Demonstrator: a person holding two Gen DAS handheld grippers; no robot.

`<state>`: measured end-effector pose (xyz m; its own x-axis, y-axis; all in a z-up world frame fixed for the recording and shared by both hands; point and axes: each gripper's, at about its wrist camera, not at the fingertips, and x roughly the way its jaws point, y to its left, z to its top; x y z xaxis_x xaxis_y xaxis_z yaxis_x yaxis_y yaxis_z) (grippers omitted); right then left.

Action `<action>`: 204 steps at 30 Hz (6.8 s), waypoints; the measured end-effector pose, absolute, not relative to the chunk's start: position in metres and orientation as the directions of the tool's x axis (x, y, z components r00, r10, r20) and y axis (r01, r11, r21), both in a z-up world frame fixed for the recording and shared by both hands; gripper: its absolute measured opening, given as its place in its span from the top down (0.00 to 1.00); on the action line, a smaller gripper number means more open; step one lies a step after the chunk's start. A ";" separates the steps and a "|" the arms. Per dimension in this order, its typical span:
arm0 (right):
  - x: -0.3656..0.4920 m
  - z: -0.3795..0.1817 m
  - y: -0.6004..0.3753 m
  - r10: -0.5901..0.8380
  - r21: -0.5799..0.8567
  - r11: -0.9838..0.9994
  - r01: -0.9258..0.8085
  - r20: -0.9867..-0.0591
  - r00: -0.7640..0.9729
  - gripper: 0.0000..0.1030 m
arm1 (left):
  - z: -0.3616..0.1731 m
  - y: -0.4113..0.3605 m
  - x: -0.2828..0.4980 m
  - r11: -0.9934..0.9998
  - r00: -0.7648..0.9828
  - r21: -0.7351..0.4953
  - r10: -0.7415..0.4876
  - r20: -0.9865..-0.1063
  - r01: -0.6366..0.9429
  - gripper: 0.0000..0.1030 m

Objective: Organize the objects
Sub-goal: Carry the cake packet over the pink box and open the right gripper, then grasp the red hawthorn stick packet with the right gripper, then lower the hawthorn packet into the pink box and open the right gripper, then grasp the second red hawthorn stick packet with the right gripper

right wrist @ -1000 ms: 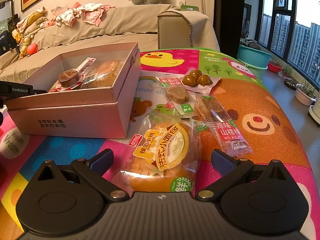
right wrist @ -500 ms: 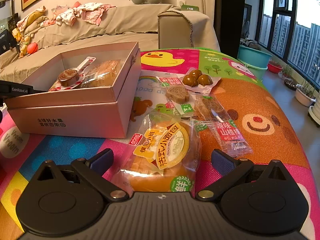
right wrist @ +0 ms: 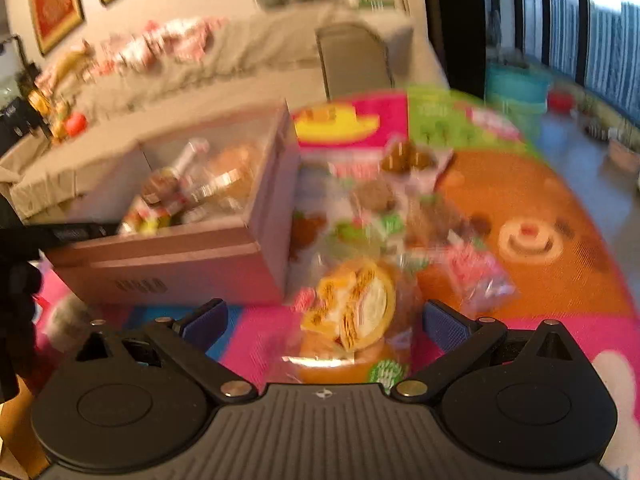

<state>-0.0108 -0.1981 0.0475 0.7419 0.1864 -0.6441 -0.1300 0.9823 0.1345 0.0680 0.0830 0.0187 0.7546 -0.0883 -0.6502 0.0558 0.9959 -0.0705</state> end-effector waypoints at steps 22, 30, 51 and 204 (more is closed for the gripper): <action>-0.085 0.045 -0.199 0.184 0.050 0.978 -0.202 -0.663 0.725 0.11 | 0.018 0.089 -0.022 0.994 0.754 -0.049 -0.110 -0.648 0.103 0.85; -0.116 0.057 -0.193 0.167 -0.002 0.971 -0.239 -0.708 0.686 0.44 | 0.018 0.088 -0.031 0.997 0.764 -0.054 -0.081 -0.641 0.060 0.85; -0.110 0.227 -0.137 0.447 0.098 0.891 -0.443 -0.359 0.819 0.47 | 0.017 0.086 -0.039 0.997 0.753 -0.061 -0.077 -0.654 0.049 0.85; -0.071 0.133 -0.212 0.122 -0.069 0.981 -0.180 -0.497 0.859 0.31 | 0.018 0.090 -0.045 0.996 0.755 -0.082 -0.081 -0.651 0.036 0.87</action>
<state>-0.0708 -0.2122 0.1326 0.8592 0.1224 -0.4968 -0.1797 0.9813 -0.0690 -0.0448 0.0905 0.0177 0.7549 -0.0806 -0.6509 0.0360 0.9960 -0.0816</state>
